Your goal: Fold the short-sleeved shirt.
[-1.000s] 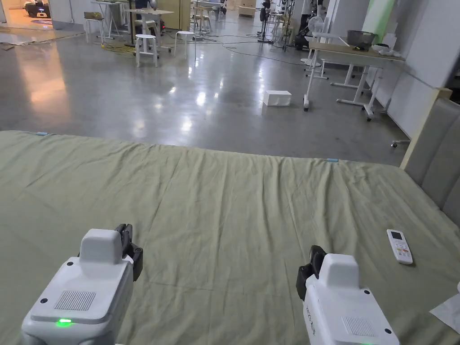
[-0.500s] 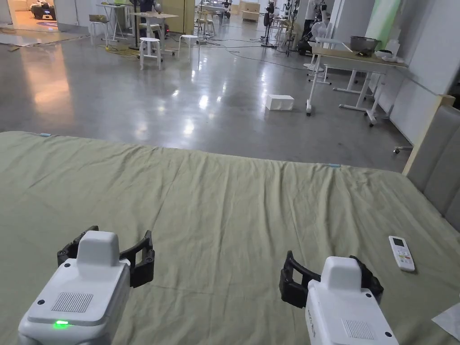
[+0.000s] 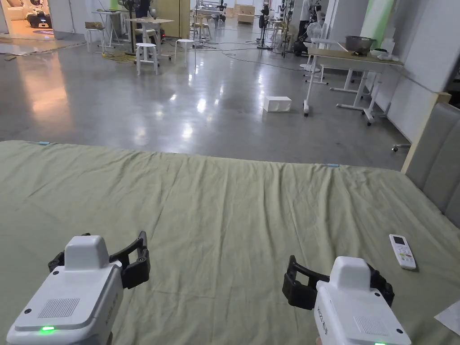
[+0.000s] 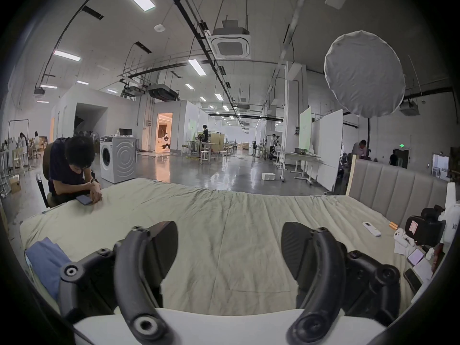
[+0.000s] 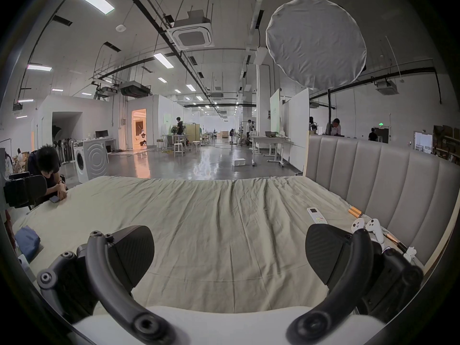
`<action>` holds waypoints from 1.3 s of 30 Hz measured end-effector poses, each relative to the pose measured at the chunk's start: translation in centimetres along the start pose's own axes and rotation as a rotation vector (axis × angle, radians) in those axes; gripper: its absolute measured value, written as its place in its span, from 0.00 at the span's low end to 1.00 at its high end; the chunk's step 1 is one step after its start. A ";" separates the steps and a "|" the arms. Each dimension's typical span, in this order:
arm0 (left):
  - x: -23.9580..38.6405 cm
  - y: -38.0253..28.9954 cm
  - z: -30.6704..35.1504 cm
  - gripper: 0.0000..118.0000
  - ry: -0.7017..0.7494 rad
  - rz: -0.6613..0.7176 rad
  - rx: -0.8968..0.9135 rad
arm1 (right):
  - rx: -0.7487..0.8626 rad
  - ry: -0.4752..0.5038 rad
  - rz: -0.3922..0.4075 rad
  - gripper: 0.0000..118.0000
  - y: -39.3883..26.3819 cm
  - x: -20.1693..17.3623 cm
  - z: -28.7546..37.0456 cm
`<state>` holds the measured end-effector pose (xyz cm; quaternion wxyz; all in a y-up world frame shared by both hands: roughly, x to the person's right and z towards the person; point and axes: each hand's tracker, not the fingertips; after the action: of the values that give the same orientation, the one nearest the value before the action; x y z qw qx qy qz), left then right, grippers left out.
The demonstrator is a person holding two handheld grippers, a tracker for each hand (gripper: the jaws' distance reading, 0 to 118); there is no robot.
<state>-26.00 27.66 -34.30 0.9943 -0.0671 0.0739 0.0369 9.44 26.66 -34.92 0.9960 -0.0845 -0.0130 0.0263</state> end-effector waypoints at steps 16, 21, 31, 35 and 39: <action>0.2 0.1 0.5 0.96 -0.012 -0.011 0.000 | -0.107 -0.055 -0.079 1.00 1.7 -1.0 -0.5; 0.2 0.2 0.4 0.96 -0.010 -0.011 -0.012 | -0.141 -0.045 -0.132 1.00 2.2 -1.2 -0.6; 0.1 0.4 0.3 0.96 -0.029 -0.009 -0.022 | -0.267 -0.036 -0.224 1.00 2.2 -1.1 -1.5; 0.2 0.3 0.3 0.96 -0.036 -0.025 -0.028 | -0.275 -0.035 -0.217 1.00 1.7 -1.4 -1.6; 0.3 0.4 0.2 0.96 -0.033 -0.031 -0.032 | -0.257 -0.049 -0.163 1.00 1.7 -1.6 -1.5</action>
<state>-25.72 28.08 -34.15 0.9946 -0.0837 0.0560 0.0237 7.81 28.02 -36.72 0.9752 -0.2093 -0.0474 -0.0543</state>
